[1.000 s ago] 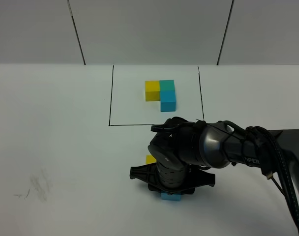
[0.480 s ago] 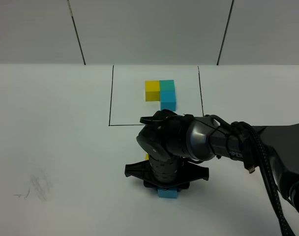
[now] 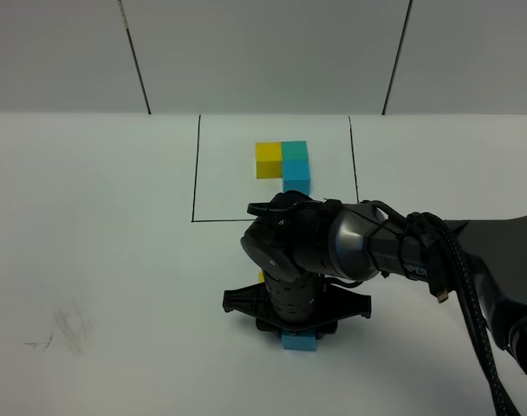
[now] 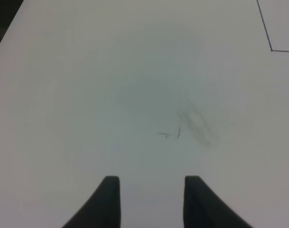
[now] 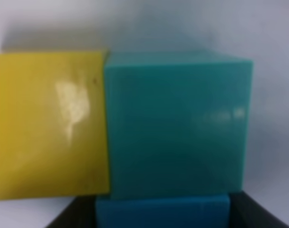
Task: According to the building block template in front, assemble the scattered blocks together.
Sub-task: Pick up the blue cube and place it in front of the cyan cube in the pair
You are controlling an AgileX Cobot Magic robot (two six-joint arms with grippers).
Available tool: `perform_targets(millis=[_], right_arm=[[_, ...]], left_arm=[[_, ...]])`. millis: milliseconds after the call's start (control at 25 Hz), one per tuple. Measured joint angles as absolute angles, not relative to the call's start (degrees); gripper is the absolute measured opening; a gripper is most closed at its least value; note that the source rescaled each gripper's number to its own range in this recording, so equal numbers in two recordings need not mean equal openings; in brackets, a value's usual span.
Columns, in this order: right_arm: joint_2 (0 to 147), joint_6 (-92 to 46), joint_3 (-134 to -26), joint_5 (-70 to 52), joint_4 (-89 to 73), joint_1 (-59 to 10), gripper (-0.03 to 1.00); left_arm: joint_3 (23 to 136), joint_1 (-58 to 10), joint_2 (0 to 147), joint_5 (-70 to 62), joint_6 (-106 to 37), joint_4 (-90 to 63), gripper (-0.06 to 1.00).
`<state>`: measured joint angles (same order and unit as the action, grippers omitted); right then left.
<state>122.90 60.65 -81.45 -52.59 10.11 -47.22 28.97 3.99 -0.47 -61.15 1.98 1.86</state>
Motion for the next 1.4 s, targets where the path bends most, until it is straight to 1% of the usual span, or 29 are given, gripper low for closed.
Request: perform_targets(millis=[400,1000,1400], right_arm=[[123.8,60.3,-83.5,-57.1,9.4,-47.1,0.19],[123.8,59.2,-83.5,-56.7,8.4,-47.1,0.19],[123.8,59.9,-83.5,-54.2,9.4,-47.1,0.19]], left_arm=[[29.0,4.0,-0.5,-61.1,2.0,1.9,0.0],[29.0,4.0,-0.5,-61.1,2.0,1.9,0.0],[29.0,4.0,-0.5,-61.1,2.0,1.9,0.0]])
